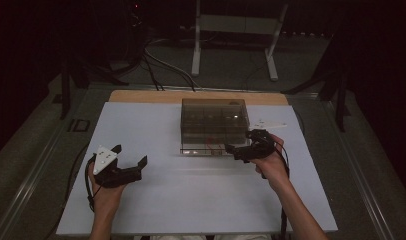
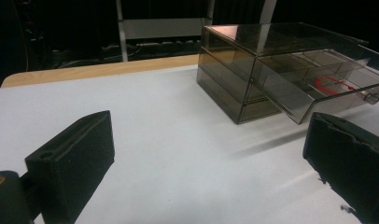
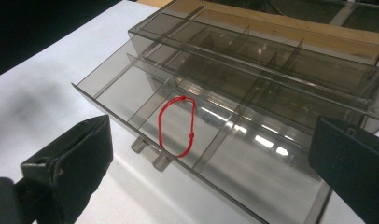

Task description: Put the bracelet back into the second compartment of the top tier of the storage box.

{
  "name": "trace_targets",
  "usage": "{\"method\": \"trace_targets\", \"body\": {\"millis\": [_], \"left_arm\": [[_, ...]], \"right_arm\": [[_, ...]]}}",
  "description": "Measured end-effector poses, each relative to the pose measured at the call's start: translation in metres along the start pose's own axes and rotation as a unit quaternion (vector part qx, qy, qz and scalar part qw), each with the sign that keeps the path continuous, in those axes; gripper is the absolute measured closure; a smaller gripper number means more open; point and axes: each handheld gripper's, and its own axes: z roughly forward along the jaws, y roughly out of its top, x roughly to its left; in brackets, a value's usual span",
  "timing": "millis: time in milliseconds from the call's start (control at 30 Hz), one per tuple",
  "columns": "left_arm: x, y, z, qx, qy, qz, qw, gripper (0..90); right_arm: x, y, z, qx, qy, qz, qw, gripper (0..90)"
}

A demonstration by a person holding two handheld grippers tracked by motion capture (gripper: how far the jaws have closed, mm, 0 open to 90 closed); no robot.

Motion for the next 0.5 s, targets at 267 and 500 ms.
{"method": "trace_targets", "body": {"millis": [267,500], "left_arm": [[0.0,0.0,0.001,0.001,-0.001,-0.001,1.0,3.7],[0.0,0.0,0.001,0.002,-0.001,0.0,1.0,3.6]], "right_arm": [[-0.005,-0.007,-0.006,-0.003,-0.001,0.005,1.0,0.2],[-0.006,-0.012,-0.009,-0.002,-0.004,0.004,1.0,0.2]]}}
